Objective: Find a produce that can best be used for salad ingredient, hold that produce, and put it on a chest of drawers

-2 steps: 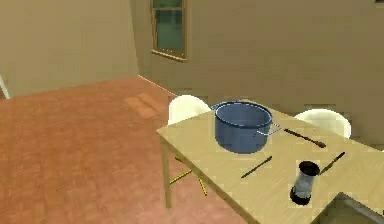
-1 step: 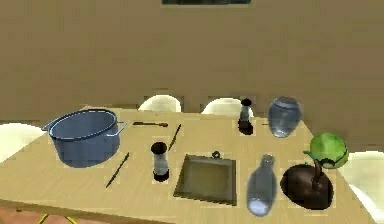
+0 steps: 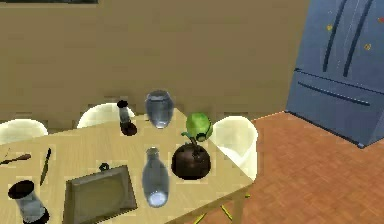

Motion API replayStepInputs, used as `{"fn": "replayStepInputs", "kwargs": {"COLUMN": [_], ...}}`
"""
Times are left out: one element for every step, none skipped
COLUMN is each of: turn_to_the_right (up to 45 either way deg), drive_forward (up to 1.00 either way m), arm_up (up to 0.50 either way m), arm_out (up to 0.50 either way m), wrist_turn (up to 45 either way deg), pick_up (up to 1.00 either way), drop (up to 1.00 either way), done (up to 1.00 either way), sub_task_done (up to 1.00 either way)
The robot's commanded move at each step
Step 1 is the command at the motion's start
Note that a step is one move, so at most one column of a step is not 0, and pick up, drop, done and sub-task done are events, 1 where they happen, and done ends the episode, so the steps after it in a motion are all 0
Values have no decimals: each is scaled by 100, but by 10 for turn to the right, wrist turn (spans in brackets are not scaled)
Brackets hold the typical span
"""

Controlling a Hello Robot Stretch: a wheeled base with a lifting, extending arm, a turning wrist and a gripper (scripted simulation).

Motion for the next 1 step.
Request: {"fn": "replayStepInputs", "kwargs": {"turn_to_the_right": [0], "drive_forward": [40], "arm_up": [0], "arm_out": [0], "wrist_turn": [0], "pick_up": [0], "drop": [0], "done": [0], "sub_task_done": [0]}}
